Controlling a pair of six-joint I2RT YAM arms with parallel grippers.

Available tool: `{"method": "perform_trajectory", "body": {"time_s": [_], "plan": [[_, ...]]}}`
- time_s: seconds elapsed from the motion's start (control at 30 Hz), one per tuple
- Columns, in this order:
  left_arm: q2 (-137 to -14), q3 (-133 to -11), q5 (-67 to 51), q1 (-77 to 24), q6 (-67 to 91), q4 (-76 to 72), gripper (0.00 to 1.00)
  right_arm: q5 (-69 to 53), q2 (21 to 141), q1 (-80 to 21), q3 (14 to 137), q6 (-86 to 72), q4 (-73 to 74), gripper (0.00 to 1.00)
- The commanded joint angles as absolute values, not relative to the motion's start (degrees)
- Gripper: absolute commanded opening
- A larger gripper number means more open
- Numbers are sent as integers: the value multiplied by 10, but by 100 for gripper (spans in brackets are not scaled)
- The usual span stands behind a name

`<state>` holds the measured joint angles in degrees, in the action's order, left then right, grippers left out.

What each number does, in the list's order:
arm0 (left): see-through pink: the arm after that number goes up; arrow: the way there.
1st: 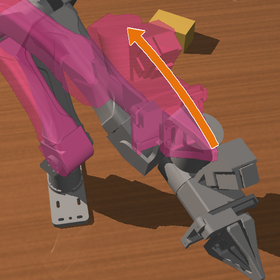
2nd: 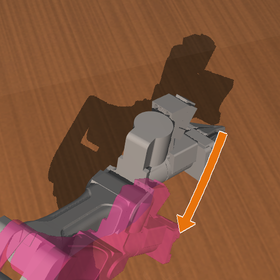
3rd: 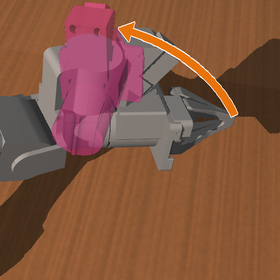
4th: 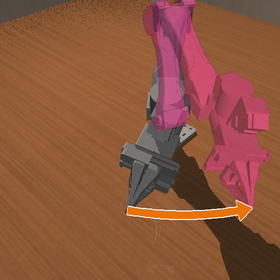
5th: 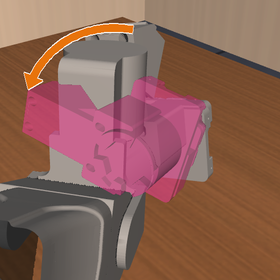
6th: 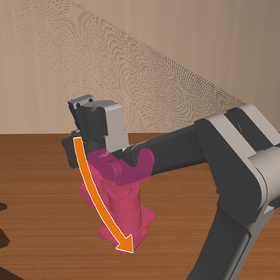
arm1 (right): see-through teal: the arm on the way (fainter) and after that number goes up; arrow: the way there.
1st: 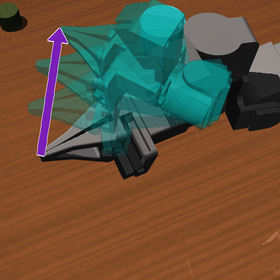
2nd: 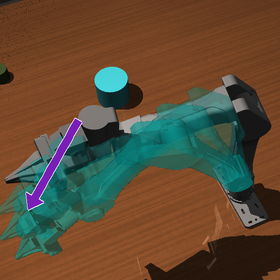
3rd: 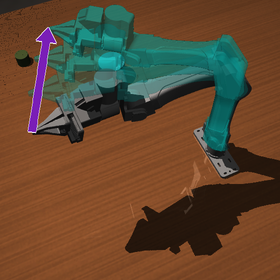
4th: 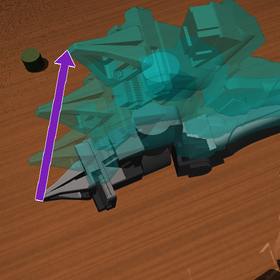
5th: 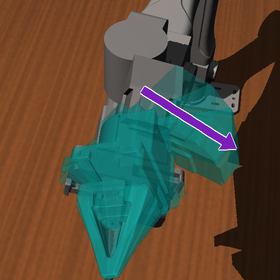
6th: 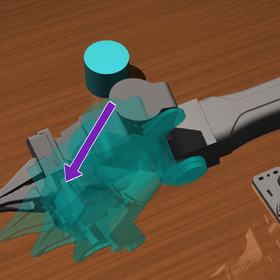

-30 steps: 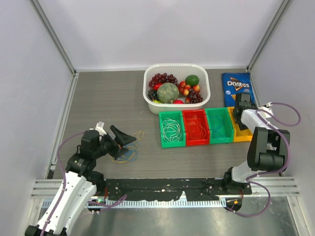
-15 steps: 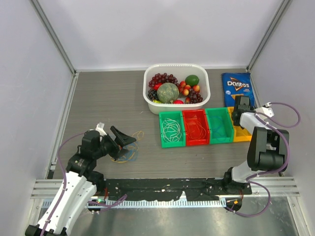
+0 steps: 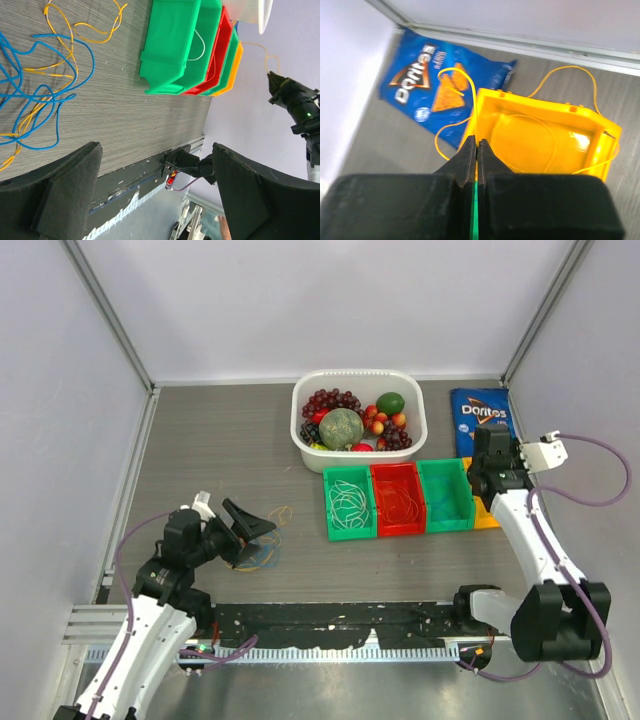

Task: Untangle the cables

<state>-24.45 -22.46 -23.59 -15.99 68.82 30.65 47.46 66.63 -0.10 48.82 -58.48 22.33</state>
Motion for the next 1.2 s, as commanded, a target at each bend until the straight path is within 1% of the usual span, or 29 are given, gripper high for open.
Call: {"method": "perform_trajectory", "body": {"time_s": [0.0,0.13,0.27,0.33,0.53,0.6,0.73,0.83,0.9,0.97,1.1,1.17], "plan": [[-220,-229,-238,-157,693,321,95,490,627,-33,539,-558,241,1],[-200,-227,-234,-157,697,336,95,510,610,-94,588,-529,256,1],[-185,-235,-228,-157,700,354,95,498,599,-110,633,-491,253,1],[-179,-241,-222,-157,700,364,95,522,594,-118,645,-459,237,1],[-177,-251,-214,-157,699,378,95,634,598,-117,686,-351,174,1],[-178,-250,-214,-157,699,376,95,632,592,-117,689,-335,164,1],[-192,-250,-217,-157,698,368,95,585,567,-117,680,-328,149,1],[-199,-250,-224,-157,699,362,95,638,588,-117,686,-301,142,1],[-198,-252,-224,-157,699,366,95,684,594,-113,691,-293,143,1],[-192,-254,-221,-157,700,373,95,699,600,-102,684,-305,142,1],[-178,-254,-218,-157,705,383,95,638,633,-36,668,-347,167,1],[-175,-255,-217,-157,705,389,95,635,643,-12,645,-355,166,1]]}}
